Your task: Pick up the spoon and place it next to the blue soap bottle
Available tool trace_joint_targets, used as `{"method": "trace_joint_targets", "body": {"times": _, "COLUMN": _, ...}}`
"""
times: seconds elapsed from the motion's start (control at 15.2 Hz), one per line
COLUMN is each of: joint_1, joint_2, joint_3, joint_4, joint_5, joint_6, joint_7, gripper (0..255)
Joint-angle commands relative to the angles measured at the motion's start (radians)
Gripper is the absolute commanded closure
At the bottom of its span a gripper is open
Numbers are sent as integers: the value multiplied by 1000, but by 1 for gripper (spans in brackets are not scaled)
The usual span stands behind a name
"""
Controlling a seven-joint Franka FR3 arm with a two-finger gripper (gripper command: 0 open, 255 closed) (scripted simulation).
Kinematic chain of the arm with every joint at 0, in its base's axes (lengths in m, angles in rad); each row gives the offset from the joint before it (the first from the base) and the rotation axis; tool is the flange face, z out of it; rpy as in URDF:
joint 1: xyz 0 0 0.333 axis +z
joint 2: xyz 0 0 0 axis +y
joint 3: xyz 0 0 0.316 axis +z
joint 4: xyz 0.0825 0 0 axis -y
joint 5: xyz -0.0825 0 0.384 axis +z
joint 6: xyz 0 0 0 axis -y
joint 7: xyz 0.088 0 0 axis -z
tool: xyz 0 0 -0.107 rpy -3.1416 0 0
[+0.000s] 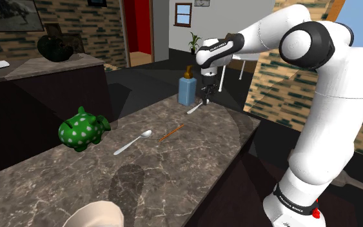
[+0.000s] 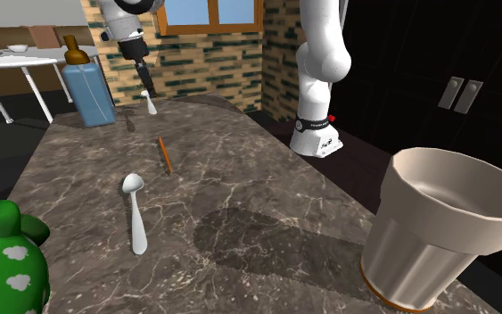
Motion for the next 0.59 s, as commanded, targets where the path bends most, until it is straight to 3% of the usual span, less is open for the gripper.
{"method": "trace_joint_targets", "body": {"times": 0.0, "joint_1": 0, "joint_2": 12, "joint_3": 0, "joint_4": -12, "joint_5": 1, "joint_6": 25, "joint_7": 0, "gripper": 255}}
{"method": "trace_joint_targets", "body": {"times": 0.53, "joint_1": -1, "joint_2": 56, "joint_3": 2, "joint_4": -62, "joint_5": 6, "joint_6": 118, "joint_7": -2, "gripper": 255}}
